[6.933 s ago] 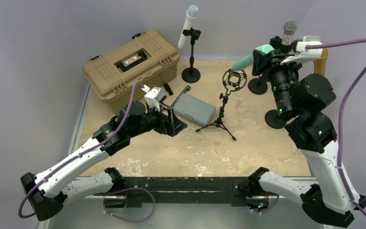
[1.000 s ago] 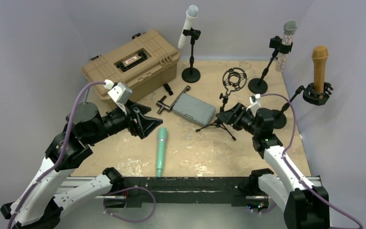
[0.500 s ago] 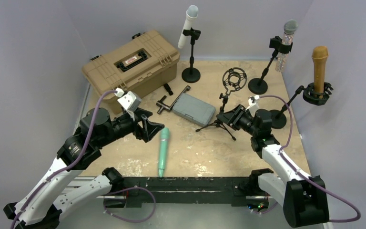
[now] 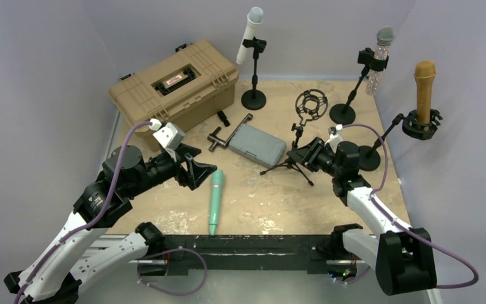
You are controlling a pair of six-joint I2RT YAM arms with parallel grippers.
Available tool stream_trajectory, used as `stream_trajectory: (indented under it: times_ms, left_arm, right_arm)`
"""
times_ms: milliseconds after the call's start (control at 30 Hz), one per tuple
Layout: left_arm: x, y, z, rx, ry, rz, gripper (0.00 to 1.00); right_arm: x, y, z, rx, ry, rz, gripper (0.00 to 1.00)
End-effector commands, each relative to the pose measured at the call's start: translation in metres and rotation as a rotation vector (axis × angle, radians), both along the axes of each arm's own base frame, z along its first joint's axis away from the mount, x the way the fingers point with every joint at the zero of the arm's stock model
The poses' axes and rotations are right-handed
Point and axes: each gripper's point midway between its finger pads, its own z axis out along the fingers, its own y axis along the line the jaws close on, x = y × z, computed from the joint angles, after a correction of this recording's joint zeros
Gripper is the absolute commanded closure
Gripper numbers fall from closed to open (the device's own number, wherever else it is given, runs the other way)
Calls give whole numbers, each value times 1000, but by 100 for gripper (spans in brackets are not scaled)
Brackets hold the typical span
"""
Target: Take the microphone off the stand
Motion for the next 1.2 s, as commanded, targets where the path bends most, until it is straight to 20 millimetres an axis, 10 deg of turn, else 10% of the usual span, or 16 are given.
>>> stream_trajectory:
  times_ms: [0, 267, 500, 900, 1167]
  left_arm:
    - [2, -3, 9, -26, -35, -3, 30]
    - [4, -3, 9, -23, -33, 4, 30]
    - [5, -2, 7, -21, -27, 12, 30]
    - [9, -1, 5, -11, -25, 32, 31]
    - [9, 0, 4, -7, -25, 34, 31]
  right_arm:
    - [12, -6, 11, -51, -41, -23, 61]
    - [17, -30, -9, -221, 36, -105, 100]
    - [13, -58, -25, -472, 93, -232, 100]
    - [14, -44, -19, -796, 80, -324, 100]
    - [11, -1, 14, -595, -49, -179, 58]
